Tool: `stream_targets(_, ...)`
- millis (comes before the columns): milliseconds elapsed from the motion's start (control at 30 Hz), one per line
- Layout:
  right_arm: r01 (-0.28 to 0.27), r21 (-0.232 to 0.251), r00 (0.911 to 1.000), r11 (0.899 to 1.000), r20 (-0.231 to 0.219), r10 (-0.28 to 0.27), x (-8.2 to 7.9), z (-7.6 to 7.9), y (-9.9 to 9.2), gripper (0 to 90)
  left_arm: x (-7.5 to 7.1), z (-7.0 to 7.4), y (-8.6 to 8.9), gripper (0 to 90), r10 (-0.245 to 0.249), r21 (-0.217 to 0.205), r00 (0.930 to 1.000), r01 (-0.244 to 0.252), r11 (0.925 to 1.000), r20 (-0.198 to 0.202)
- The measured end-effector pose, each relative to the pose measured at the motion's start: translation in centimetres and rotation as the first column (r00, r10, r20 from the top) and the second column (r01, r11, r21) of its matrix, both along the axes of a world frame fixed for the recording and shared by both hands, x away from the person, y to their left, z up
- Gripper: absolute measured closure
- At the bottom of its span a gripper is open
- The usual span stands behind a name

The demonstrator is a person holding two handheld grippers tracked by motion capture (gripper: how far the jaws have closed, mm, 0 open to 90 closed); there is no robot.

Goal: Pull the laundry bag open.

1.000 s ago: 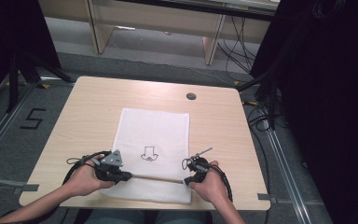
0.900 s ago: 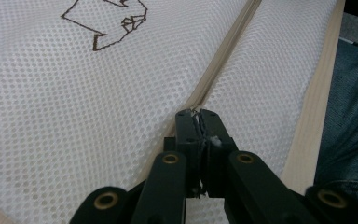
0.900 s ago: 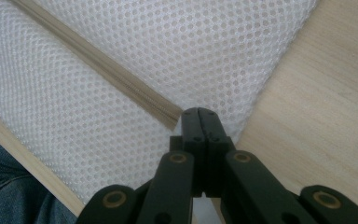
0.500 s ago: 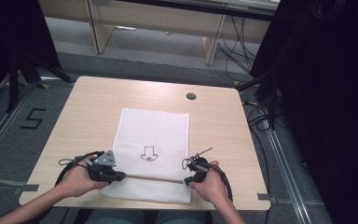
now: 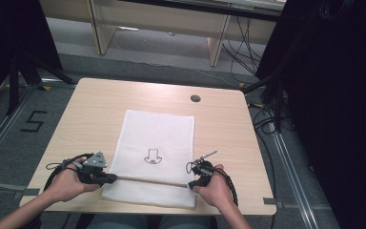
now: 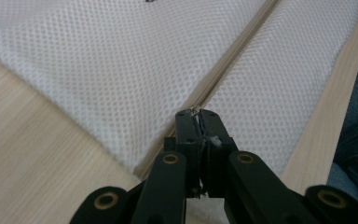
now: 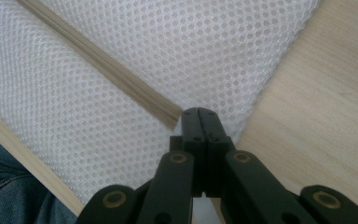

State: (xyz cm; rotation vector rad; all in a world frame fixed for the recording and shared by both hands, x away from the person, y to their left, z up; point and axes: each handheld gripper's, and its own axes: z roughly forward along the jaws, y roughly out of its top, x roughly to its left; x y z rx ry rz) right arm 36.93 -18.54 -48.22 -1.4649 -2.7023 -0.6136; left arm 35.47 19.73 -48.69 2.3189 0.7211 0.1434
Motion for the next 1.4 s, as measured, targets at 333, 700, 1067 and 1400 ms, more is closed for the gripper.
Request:
stream_targets(333,-0.007,0.002,1.0,1.0,0.001,0.007,0.0,0.0,0.0,90.0,-0.1,-0.1,1.9,87.4,0.05,-0.002,0.9987,-0.05,0.9988,-0.013)
stream_targets(700,-0.009,0.005,1.0,1.0,0.0,0.009,0.1,0.0,-0.1,90.0,0.0,-0.4,2.4,87.3,0.072,0.018,0.9973,-0.072,0.9972,-0.01)
stream_targets(1067,-0.005,0.007,1.0,1.0,-0.006,0.005,0.1,0.0,-0.1,90.0,0.0,-0.7,2.4,87.1,0.072,0.042,0.9974,-0.071,0.9966,-0.008)
stream_targets(1400,-0.018,0.026,0.9998,0.999,-0.004,0.019,0.2,0.0,-0.3,89.0,0.2,-0.8,2.7,81.1,0.094,0.003,0.9955,-0.094,0.9955,0.005)
